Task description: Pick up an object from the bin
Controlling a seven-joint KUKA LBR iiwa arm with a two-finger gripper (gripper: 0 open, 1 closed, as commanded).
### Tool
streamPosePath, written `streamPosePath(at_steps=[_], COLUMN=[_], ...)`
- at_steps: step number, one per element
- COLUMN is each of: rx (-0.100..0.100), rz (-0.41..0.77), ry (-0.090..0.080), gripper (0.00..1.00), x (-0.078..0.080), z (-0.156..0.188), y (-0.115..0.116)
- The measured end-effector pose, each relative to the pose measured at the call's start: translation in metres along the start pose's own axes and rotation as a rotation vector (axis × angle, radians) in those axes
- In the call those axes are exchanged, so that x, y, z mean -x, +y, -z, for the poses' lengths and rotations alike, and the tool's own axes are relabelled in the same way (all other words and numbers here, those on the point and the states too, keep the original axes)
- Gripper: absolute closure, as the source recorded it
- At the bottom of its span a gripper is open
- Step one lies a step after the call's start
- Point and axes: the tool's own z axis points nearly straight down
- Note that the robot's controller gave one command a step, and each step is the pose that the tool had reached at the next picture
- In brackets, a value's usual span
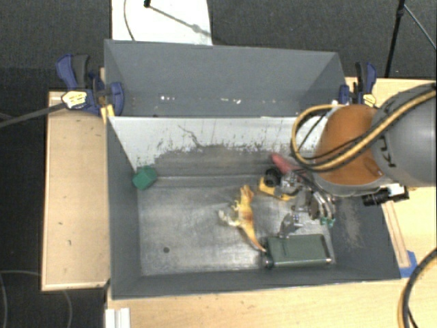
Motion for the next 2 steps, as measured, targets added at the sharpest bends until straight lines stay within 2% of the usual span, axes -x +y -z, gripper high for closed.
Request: streamPosePath(at_steps=[1,2], rx=[0.008,0.007], rz=[0.044,0.224], ry=[0.011,0.021], gripper=[0.0,1.0], x=[-0.03,-0.009], z=[-0.013,-0.016], y=[0.027,0.064])
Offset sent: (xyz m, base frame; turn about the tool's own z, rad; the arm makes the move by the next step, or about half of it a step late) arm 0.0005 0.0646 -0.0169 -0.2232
